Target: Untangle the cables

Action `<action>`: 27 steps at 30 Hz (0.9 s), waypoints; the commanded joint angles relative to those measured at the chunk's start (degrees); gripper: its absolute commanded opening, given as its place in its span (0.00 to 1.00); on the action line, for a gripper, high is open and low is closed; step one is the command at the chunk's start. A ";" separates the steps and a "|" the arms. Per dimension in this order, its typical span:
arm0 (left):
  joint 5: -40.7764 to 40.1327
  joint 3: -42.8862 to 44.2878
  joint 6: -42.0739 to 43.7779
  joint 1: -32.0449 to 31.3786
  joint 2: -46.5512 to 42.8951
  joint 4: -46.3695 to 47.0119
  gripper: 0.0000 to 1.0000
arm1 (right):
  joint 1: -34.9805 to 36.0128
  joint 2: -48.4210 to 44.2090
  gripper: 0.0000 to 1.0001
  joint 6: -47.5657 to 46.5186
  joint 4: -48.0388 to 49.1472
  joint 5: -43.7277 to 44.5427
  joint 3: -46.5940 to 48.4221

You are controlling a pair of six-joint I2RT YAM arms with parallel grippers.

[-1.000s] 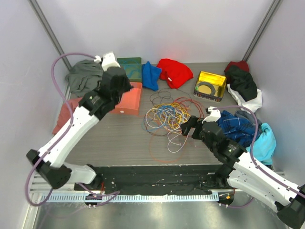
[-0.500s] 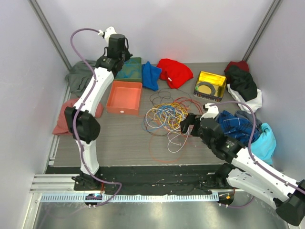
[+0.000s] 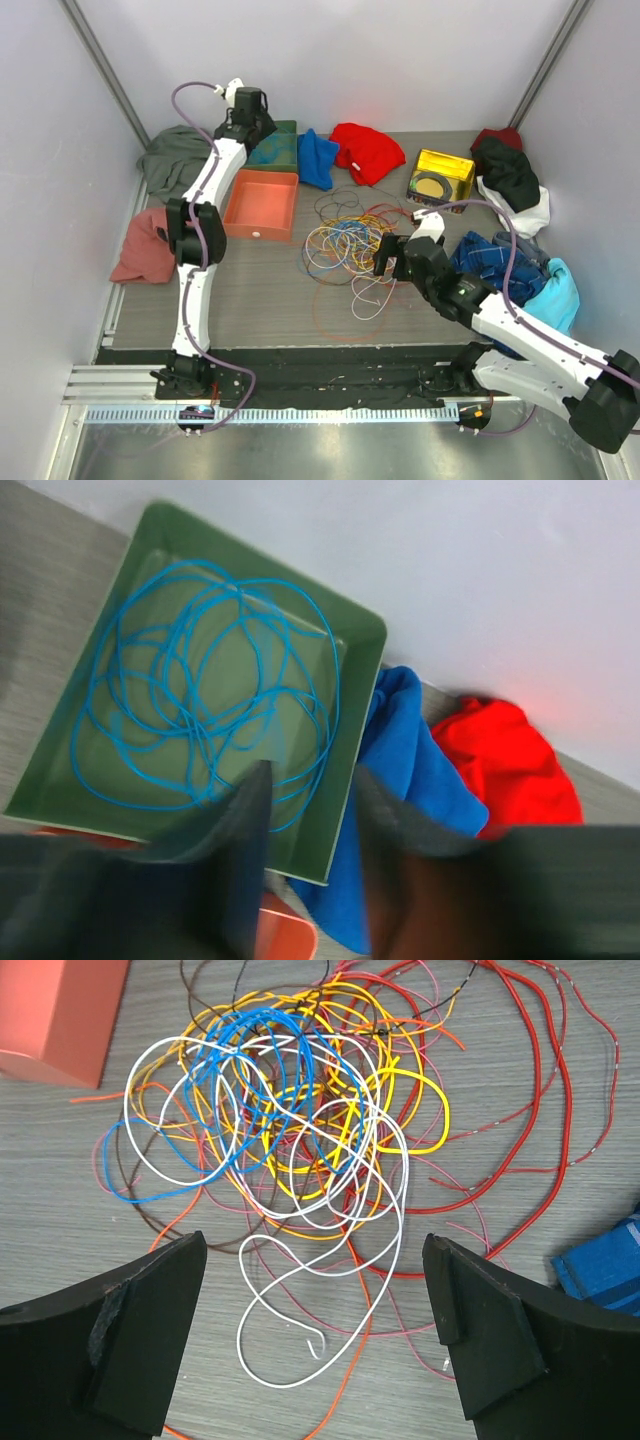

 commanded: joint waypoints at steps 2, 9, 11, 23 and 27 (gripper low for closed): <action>1.28 0.07 -0.99 0.51 -3.22 6.05 0.65 | -0.30 2.02 0.99 -1.12 2.08 1.52 3.39; -1.26 -9.77 0.94 -3.00 -16.48 8.51 0.77 | -0.39 -0.09 0.99 -0.42 2.08 1.61 2.34; -2.84 -14.77 1.64 -6.06 -22.89 8.60 0.80 | -0.39 -1.66 0.99 0.28 1.99 2.05 1.81; -7.16 -58.99 0.32 -23.03 -45.84 14.66 1.00 | -0.47 -8.17 0.99 5.11 1.29 6.27 -0.39; -5.05 -61.90 2.87 -29.27 -45.77 12.04 1.00 | -0.39 -8.97 0.97 5.38 -0.46 4.52 -0.31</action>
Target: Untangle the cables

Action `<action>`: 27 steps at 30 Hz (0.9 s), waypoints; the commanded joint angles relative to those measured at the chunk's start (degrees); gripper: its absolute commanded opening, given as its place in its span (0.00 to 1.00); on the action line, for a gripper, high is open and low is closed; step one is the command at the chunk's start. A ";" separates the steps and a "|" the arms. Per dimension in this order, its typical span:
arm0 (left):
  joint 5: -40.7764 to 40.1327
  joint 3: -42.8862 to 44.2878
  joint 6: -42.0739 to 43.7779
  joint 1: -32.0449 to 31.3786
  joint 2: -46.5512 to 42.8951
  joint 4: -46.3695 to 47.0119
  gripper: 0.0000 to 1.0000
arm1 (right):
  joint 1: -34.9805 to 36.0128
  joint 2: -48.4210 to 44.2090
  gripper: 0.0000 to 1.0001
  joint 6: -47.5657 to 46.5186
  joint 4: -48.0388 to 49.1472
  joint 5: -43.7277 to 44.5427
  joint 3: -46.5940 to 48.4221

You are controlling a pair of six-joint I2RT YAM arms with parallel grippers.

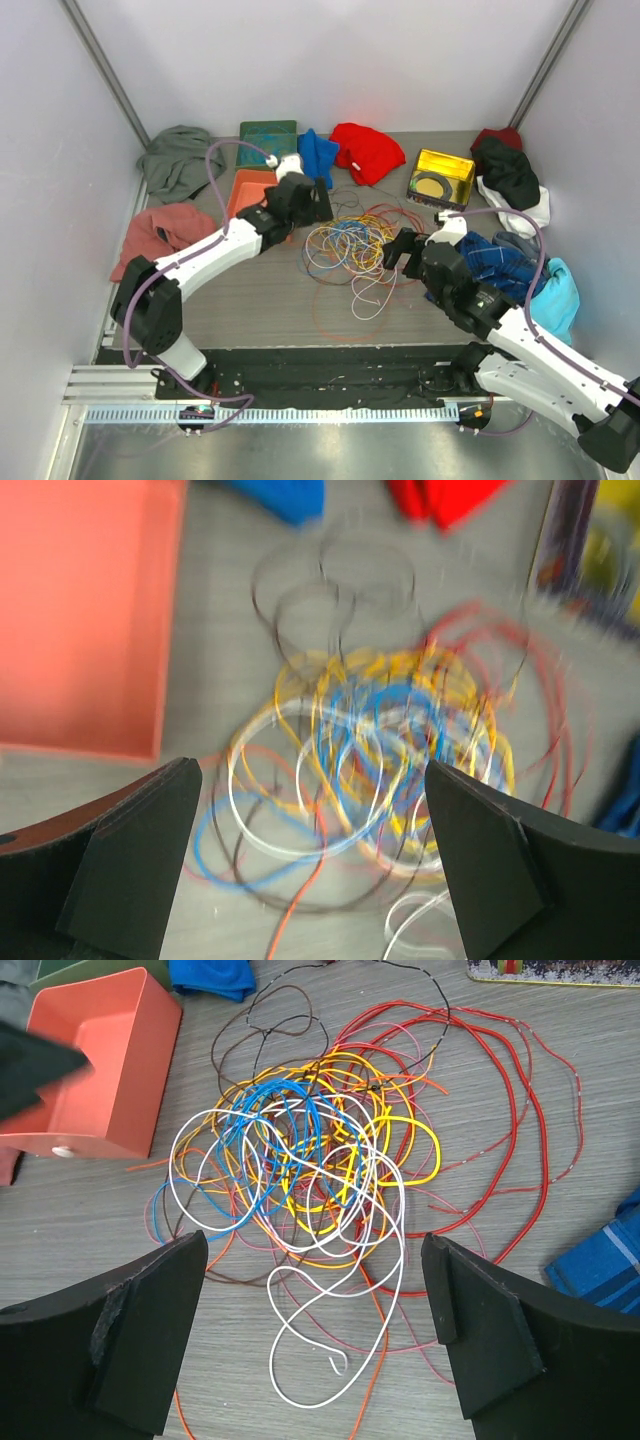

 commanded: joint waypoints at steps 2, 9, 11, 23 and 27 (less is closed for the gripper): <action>3.63 -1.97 1.98 -5.92 -0.04 -0.41 1.00 | -0.14 -1.47 0.97 2.12 -1.63 0.03 0.37; 10.94 -3.56 0.22 -7.86 4.44 5.91 1.00 | -0.23 -2.96 0.97 3.62 -2.69 -0.59 -0.59; 11.55 -3.39 -0.13 -7.86 7.16 7.23 0.98 | -0.15 -3.67 0.97 3.62 -3.04 -0.32 -0.77; 12.35 10.14 -0.92 -7.33 21.66 8.38 0.81 | -0.23 -4.20 0.97 2.83 -3.92 0.38 -1.56; 12.26 13.31 -1.28 -6.72 23.61 8.11 0.79 | -0.23 -3.76 0.97 2.48 -3.92 0.47 -1.74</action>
